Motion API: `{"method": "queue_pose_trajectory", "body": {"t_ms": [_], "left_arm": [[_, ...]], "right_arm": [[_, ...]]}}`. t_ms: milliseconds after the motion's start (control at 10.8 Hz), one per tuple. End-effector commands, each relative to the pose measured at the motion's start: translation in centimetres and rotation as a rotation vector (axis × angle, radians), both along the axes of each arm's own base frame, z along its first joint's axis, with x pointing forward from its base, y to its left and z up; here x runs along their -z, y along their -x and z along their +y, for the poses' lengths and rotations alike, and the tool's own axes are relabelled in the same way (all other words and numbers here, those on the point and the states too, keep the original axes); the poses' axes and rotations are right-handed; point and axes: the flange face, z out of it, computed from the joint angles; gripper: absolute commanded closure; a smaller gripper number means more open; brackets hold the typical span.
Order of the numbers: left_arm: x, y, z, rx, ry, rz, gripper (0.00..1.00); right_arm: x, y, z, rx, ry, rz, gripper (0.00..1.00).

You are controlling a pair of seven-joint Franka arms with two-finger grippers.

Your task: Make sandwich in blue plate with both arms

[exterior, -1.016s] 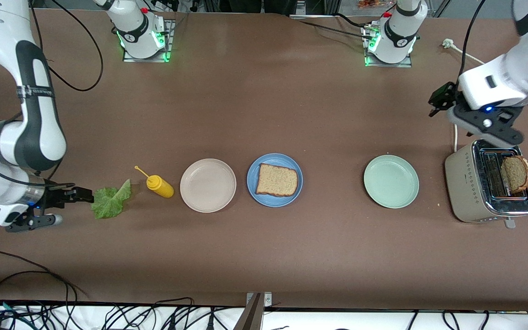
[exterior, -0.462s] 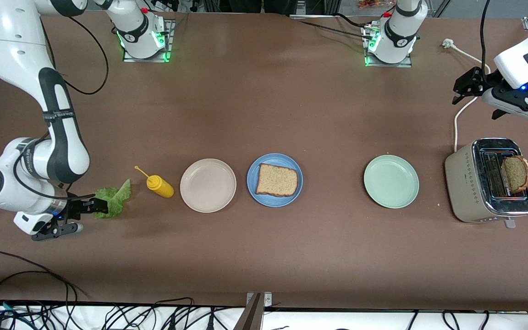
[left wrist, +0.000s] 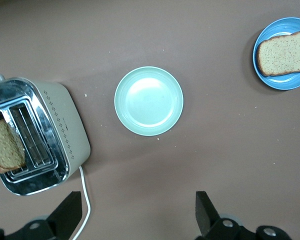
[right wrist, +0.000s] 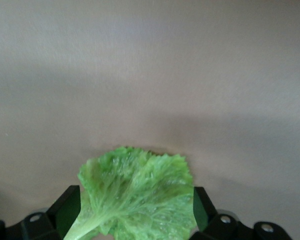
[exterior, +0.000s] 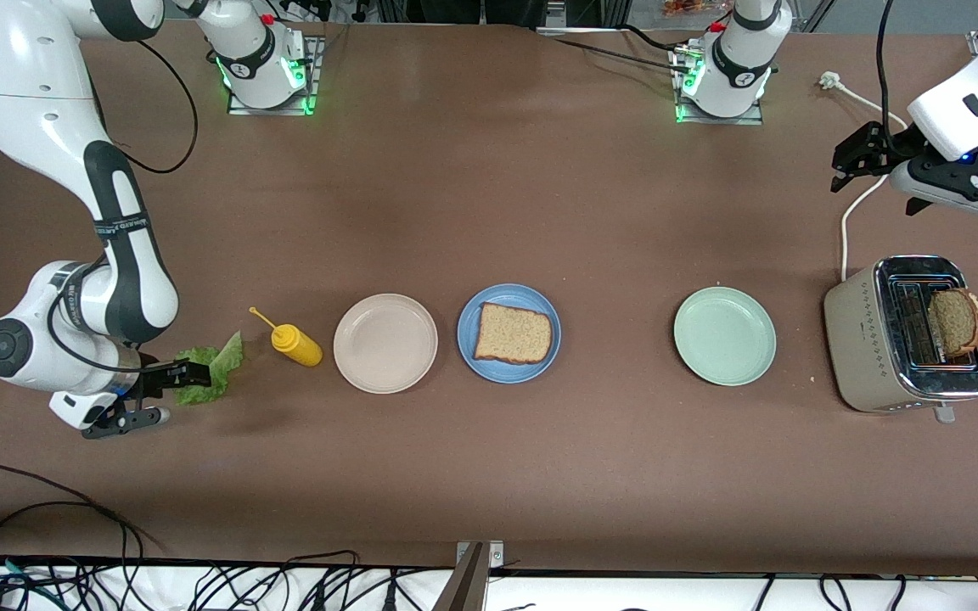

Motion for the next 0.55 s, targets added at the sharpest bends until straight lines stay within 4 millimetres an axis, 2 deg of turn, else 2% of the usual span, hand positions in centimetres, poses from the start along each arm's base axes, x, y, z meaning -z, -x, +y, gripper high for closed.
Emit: {"method": "queue_pose_trajectory", "body": {"t_ms": [0,185,277,462], "left_arm": [[-1.2,0.4,-3.0,-0.065,-0.063,-0.004,0.00],[-1.5,-0.3,-2.5,-0.086,-0.044,0.008,0.00],[-1.4,-0.6,-2.4,-0.086,-0.044,0.018,0.00],[-1.2,-0.9,-2.5,-0.097,0.024,0.033,0.00]], "right_arm": [[2.1,2.1,-0.2,-0.014,-0.004,-0.012,0.00],[2.5,2.2,-0.4,-0.013,-0.002,-0.021,0.00],[2.4,2.2,-0.4,-0.045,-0.002,-0.025,0.24],[2.0,2.0,-0.4,-0.115,-0.002,-0.036,0.81]]}}
